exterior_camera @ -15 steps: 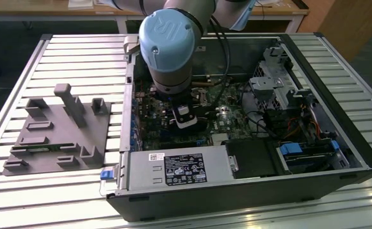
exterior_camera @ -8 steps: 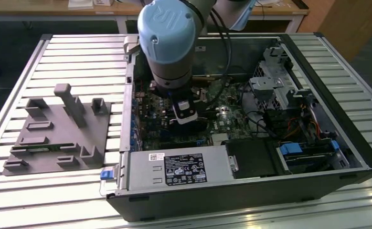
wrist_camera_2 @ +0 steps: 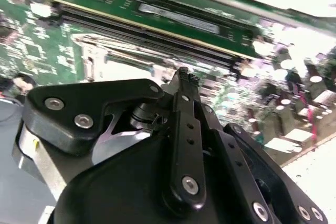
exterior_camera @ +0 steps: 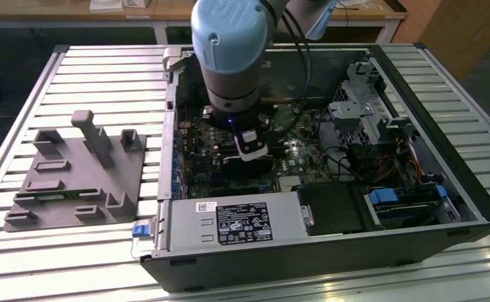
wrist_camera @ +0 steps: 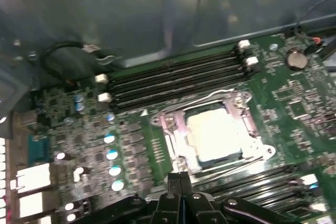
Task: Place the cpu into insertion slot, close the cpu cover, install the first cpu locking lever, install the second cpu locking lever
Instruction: 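Install the second cpu locking lever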
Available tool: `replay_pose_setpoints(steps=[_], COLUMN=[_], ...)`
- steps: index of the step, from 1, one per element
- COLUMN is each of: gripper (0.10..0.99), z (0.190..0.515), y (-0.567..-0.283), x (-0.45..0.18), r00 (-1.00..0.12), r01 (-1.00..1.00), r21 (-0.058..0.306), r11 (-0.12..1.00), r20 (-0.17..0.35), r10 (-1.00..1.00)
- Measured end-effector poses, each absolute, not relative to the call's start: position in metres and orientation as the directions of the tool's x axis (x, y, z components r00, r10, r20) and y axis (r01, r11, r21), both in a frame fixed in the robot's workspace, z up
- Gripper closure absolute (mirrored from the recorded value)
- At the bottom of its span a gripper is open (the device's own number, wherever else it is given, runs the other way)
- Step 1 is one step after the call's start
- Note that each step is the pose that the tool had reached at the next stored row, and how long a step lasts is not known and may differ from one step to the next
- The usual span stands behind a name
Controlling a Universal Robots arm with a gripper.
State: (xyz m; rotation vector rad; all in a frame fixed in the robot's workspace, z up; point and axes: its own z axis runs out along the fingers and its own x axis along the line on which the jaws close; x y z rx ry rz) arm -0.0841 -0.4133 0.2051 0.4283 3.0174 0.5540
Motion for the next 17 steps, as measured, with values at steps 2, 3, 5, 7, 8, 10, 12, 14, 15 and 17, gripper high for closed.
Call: replay_pose_setpoints(steps=[2, 3, 5, 7, 8, 10, 12, 14, 15, 17], gripper=[0.980, 0.980, 0.980, 0.980, 0.980, 0.980, 0.980, 0.980, 0.980, 0.980], z=[0.205, 0.205, 0.205, 0.205, 0.205, 0.205, 0.205, 0.205, 0.205, 0.205], y=[-0.413, -0.413, -0.412, -0.411, -0.410, -0.406, -0.401, -0.395, -0.393, -0.387], x=[-0.076, -0.073, -0.066, -0.062, -0.061, -0.059, -0.058, -0.058, -0.057, -0.056], r00=[-0.961, -0.961, -0.961, -0.961, -0.961, -0.961, -0.961, -0.961, -0.961, -0.961], r01=[0.262, 0.262, 0.262, 0.262, 0.262, 0.262, 0.262, 0.262, 0.262, 0.262], r21=[0.354, 0.354, 0.352, 0.348, 0.343, 0.331, 0.318, 0.306, 0.301, 0.290], r11=[0.898, 0.898, 0.898, 0.900, 0.902, 0.906, 0.911, 0.915, 0.917, 0.920], r20=[0.008, 0.008, 0.009, 0.008, 0.006, 0.002, -0.002, -0.005, -0.007, -0.010], r10=[0.277, 0.277, 0.277, 0.277, 0.277, 0.277, 0.277, 0.277, 0.277, 0.277])
